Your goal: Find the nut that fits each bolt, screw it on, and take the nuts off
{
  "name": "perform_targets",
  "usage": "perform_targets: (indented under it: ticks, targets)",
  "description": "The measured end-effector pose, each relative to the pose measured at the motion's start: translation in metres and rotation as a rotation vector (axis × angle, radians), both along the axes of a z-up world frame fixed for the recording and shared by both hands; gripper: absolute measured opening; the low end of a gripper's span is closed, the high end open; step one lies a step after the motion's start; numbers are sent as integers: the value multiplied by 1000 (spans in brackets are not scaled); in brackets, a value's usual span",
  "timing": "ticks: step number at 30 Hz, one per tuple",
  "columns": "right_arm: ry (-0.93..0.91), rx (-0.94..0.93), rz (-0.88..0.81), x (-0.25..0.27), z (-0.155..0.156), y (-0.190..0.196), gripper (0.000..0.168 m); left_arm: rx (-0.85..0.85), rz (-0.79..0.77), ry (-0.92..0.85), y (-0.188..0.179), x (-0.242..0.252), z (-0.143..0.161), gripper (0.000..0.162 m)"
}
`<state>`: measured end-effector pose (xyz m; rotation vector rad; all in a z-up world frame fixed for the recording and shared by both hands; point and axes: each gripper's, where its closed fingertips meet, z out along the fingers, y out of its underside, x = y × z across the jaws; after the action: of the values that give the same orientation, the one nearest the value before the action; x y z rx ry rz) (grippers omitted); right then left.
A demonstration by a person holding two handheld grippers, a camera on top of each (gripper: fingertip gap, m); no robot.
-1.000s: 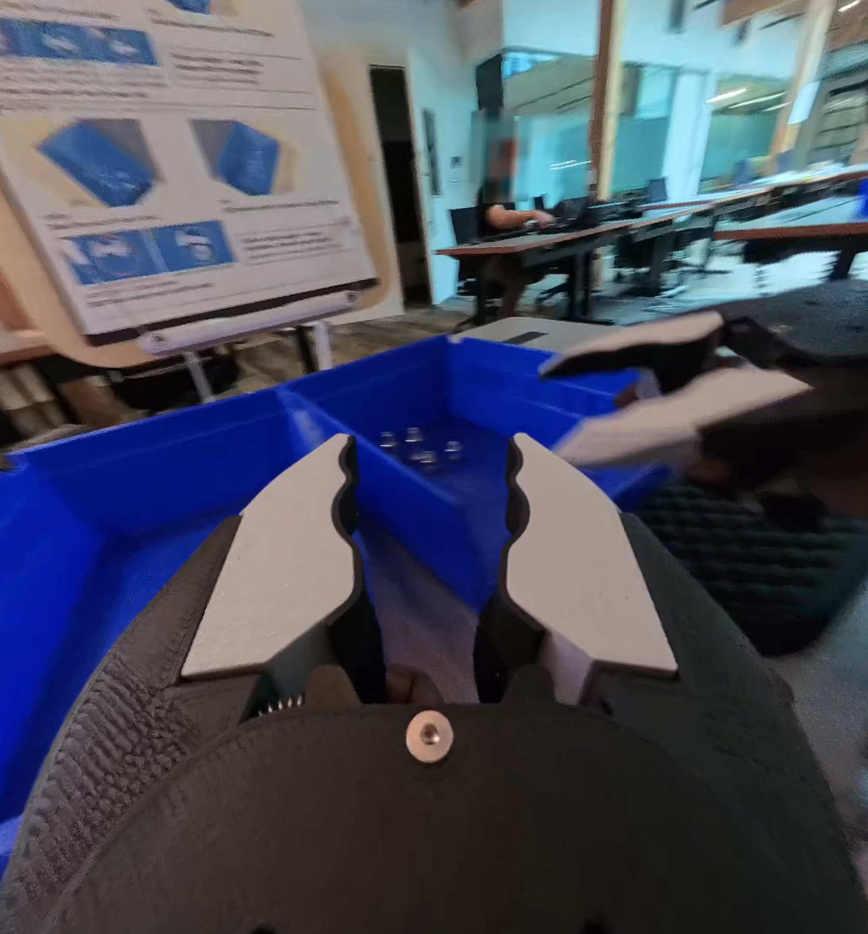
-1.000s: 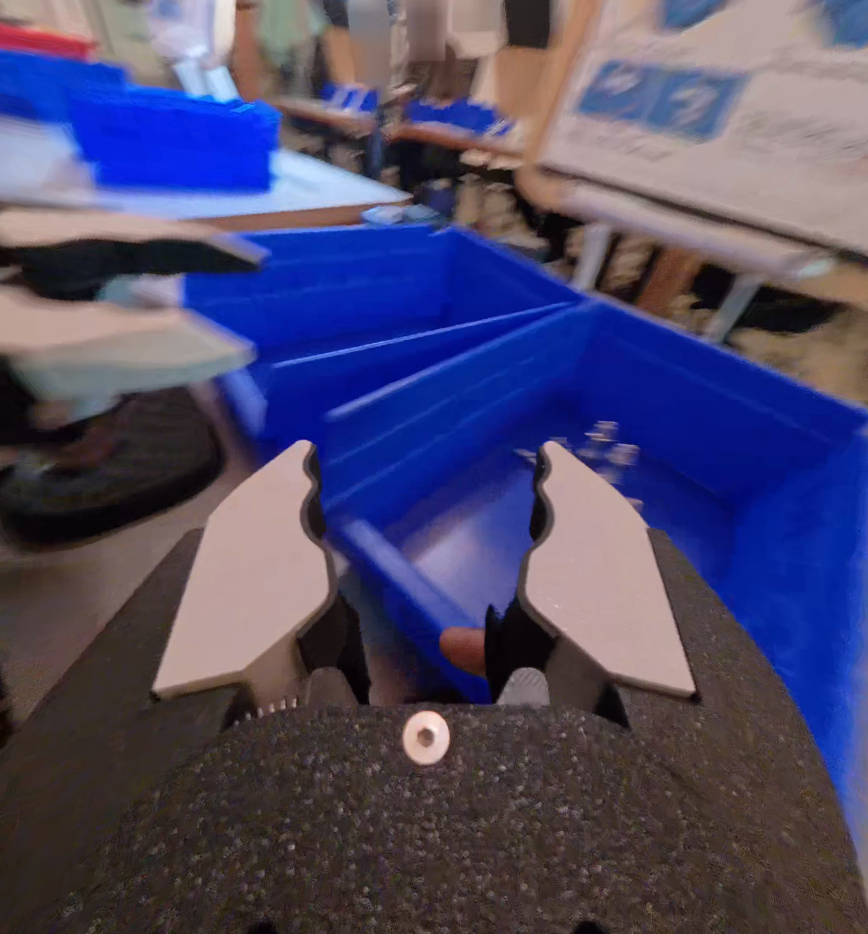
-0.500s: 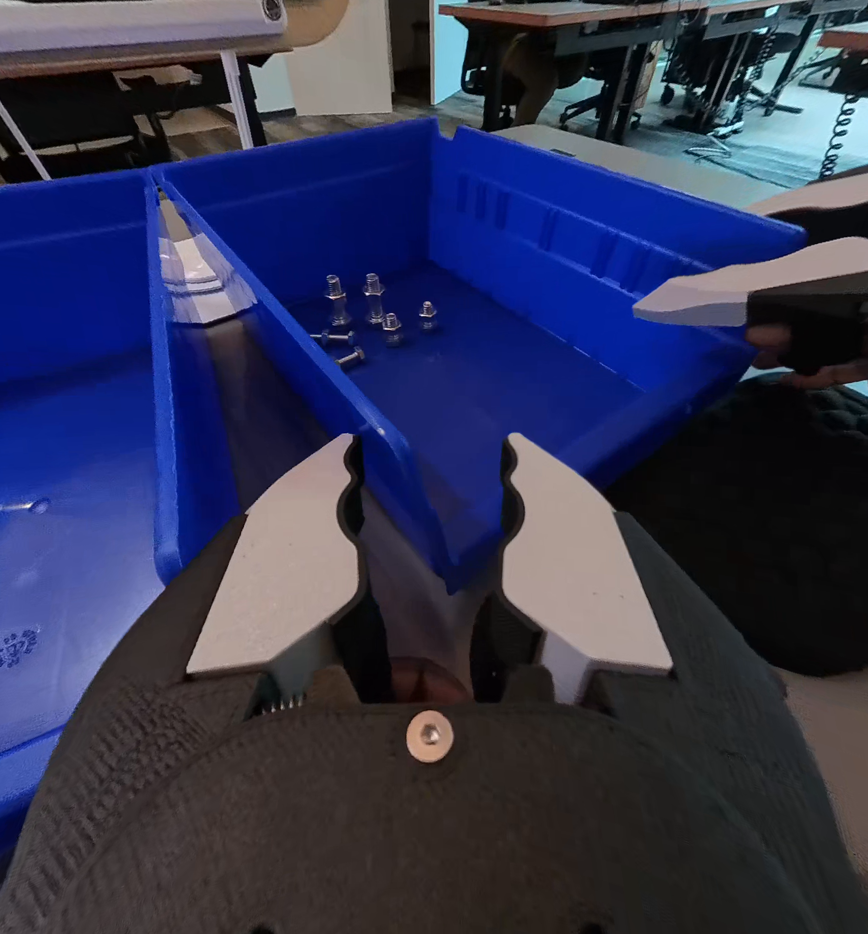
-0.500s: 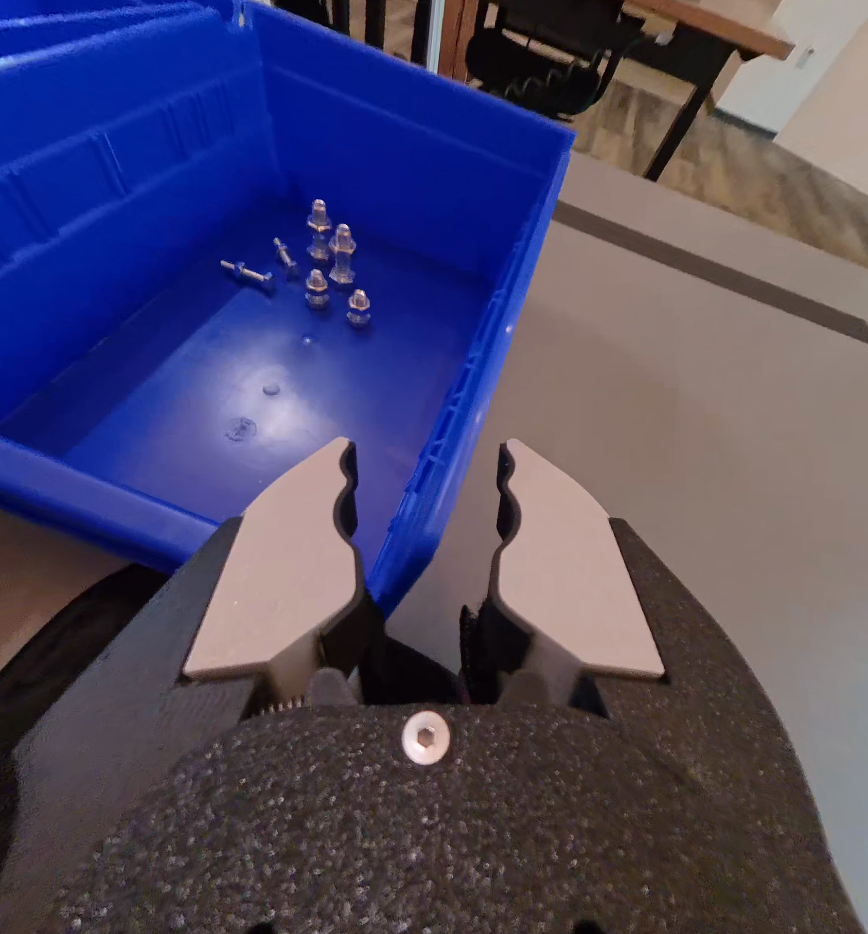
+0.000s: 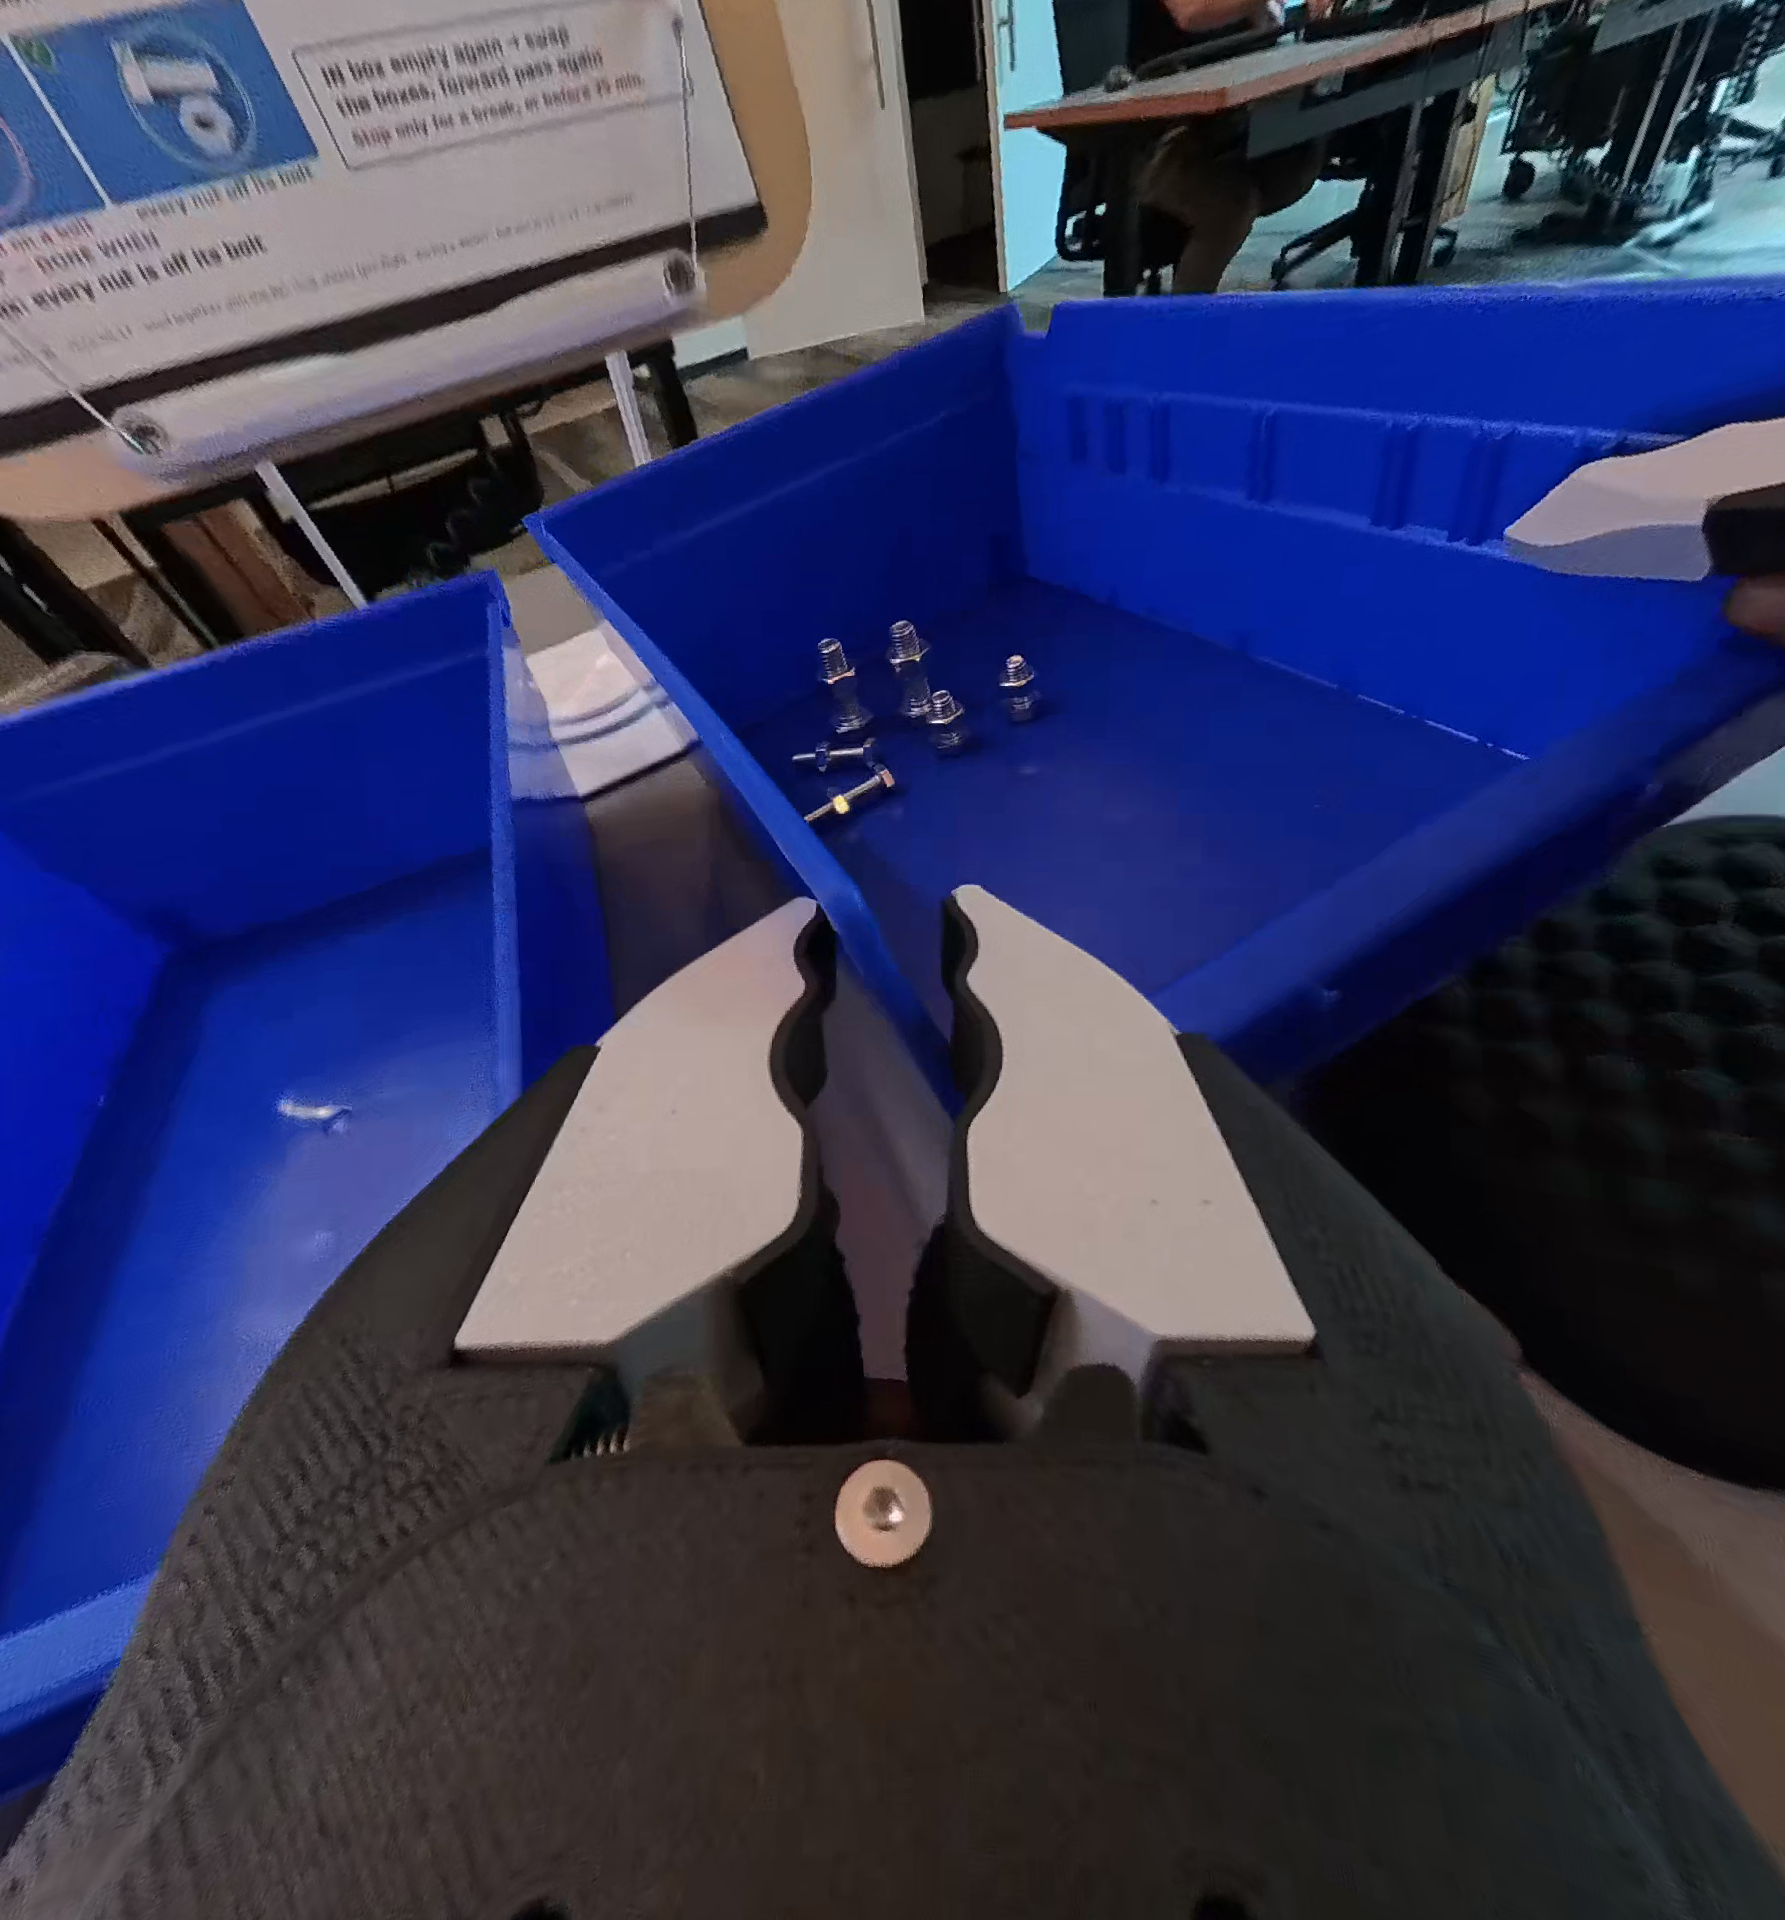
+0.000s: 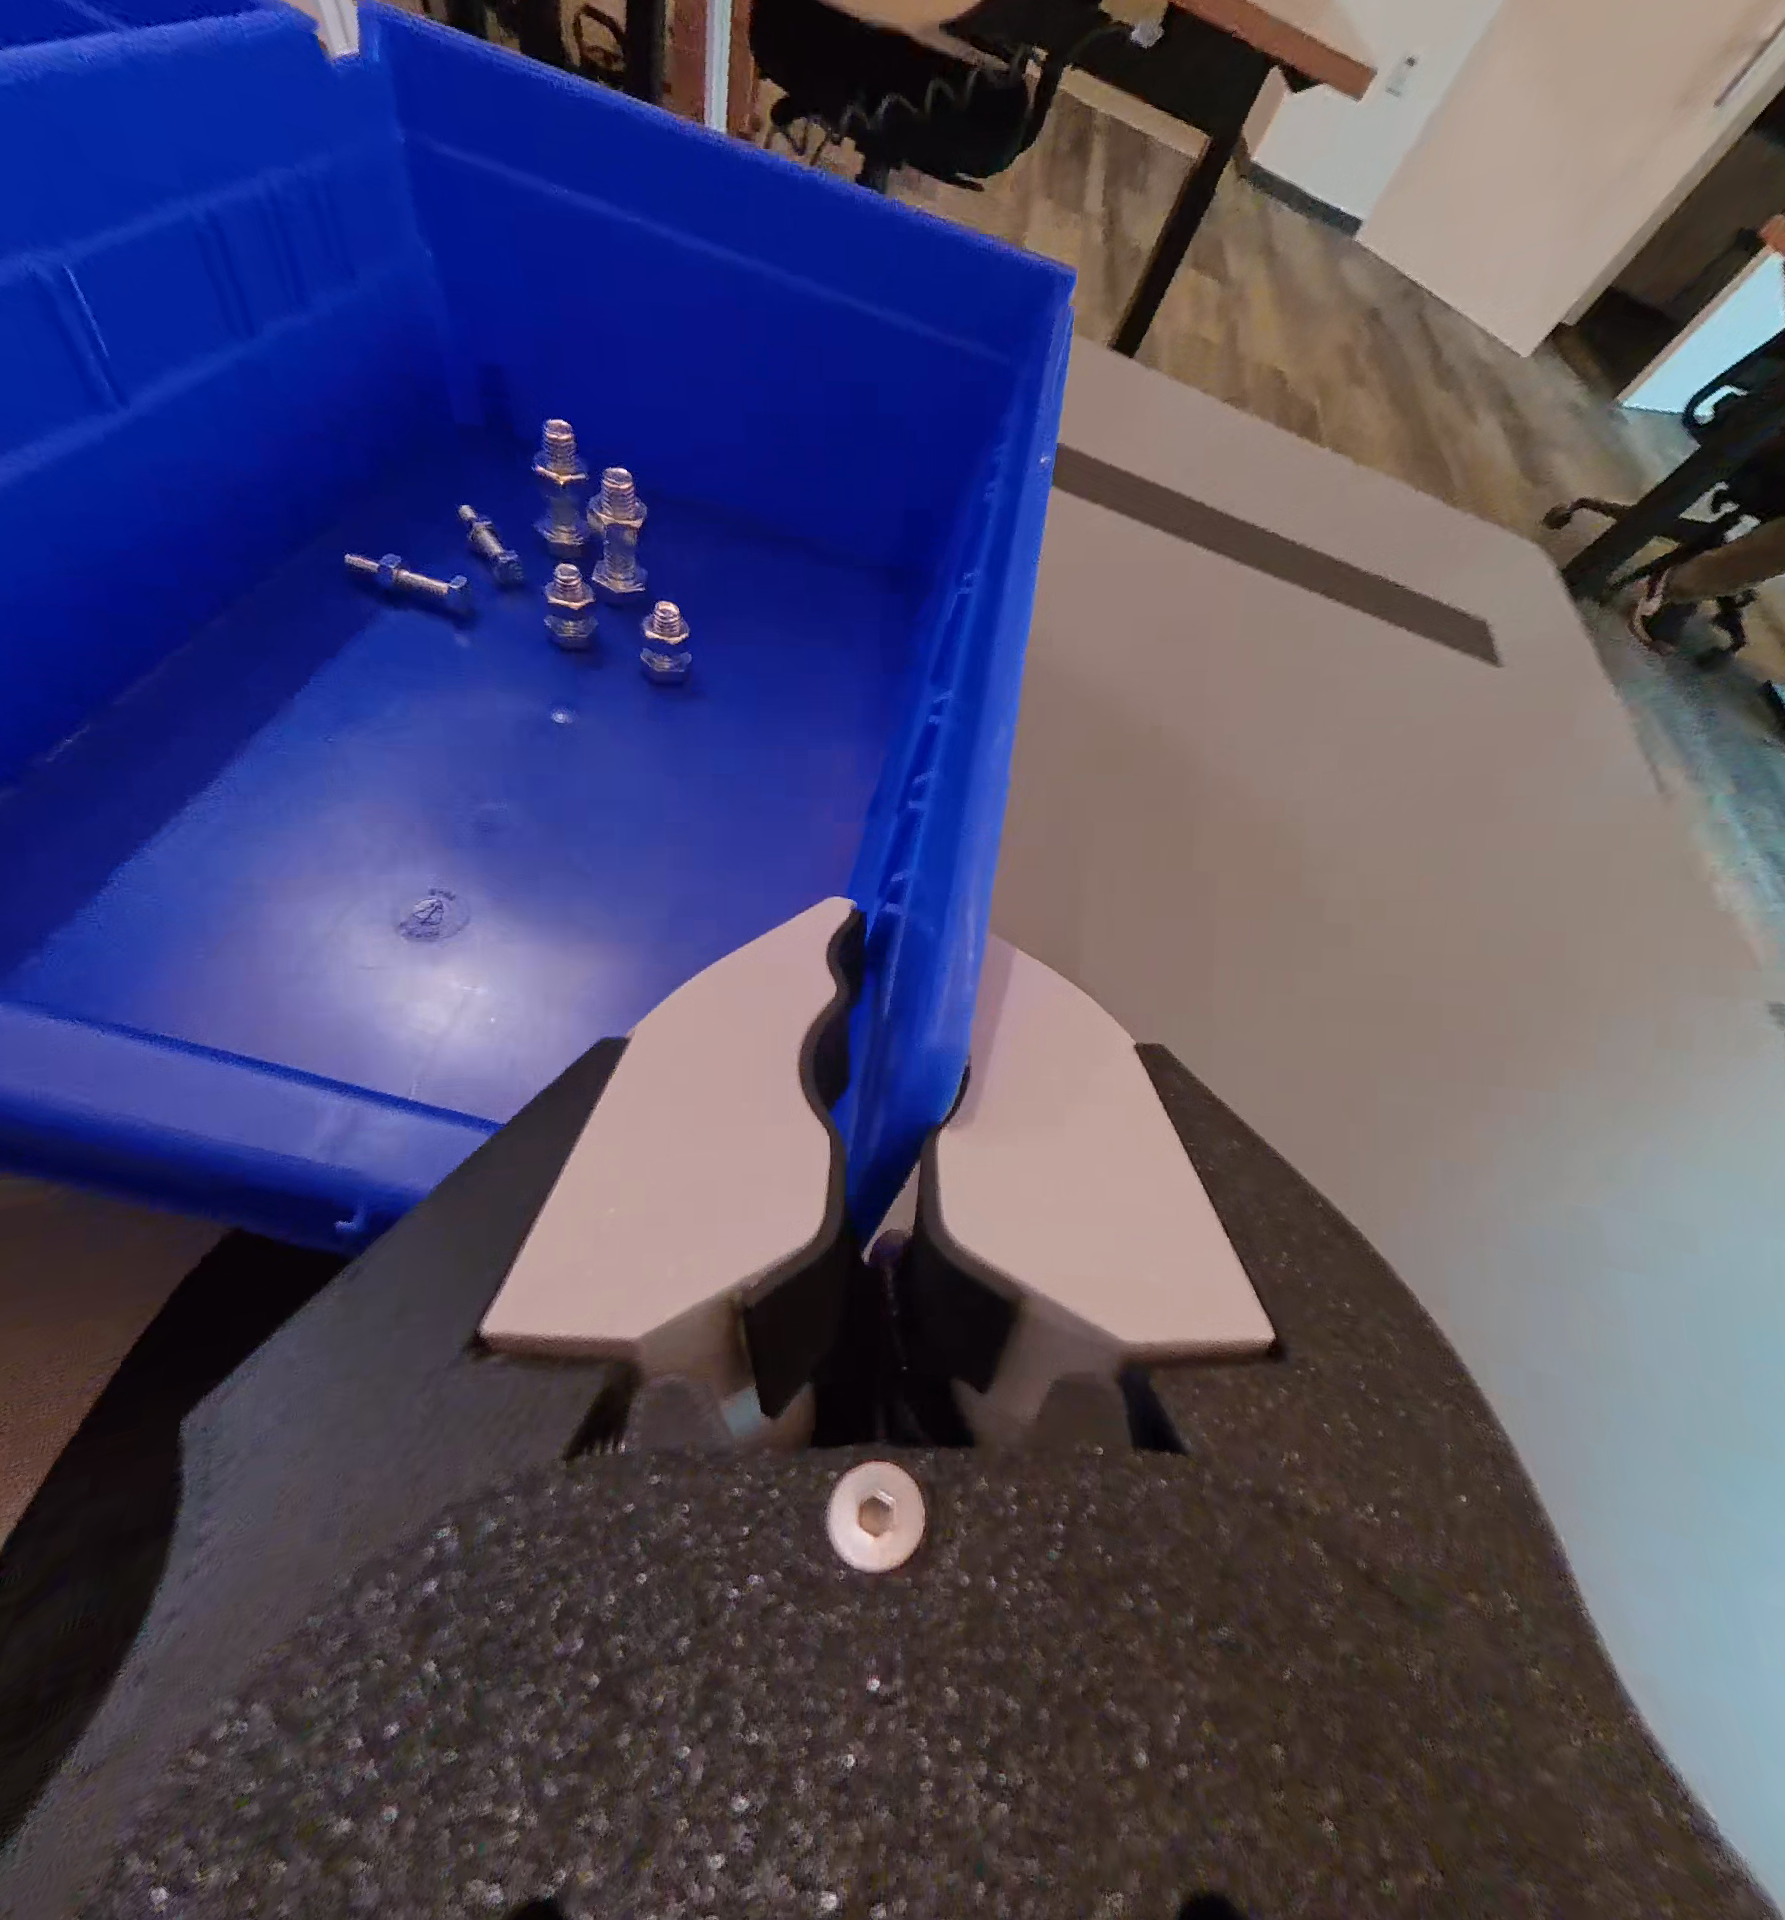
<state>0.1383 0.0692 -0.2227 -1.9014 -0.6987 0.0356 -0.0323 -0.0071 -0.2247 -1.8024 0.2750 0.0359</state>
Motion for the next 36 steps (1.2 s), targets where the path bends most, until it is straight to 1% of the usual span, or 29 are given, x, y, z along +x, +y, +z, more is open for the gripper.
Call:
perform_targets:
  ticks: [5,9,13,18,23,27,32,36]
  targets:
    - [8,69,-9,-4,41,-14,7,69,-19,15,-12,-4,38,19]
    - [17,107,29,-23,73,-18,7,104,-9,41,-22,-19,67,20]
    - [45,128,110,-66,97,-17,7,140,54,86,-34,-52,94,21]
    - [90,168,242,-140,120,-21,7,158,167,161,-57,-112,117,21]
    - [122,166,411,-232,121,-34,9,124,292,233,-86,-186,121,22]
    - [181,158,528,-308,116,-53,9,106,421,285,-118,-246,123,21]
    - [265,126,670,-390,107,-93,11,82,560,358,-169,-309,126,21]
    - [270,122,770,-438,94,-131,15,62,650,403,-210,-346,127,18]
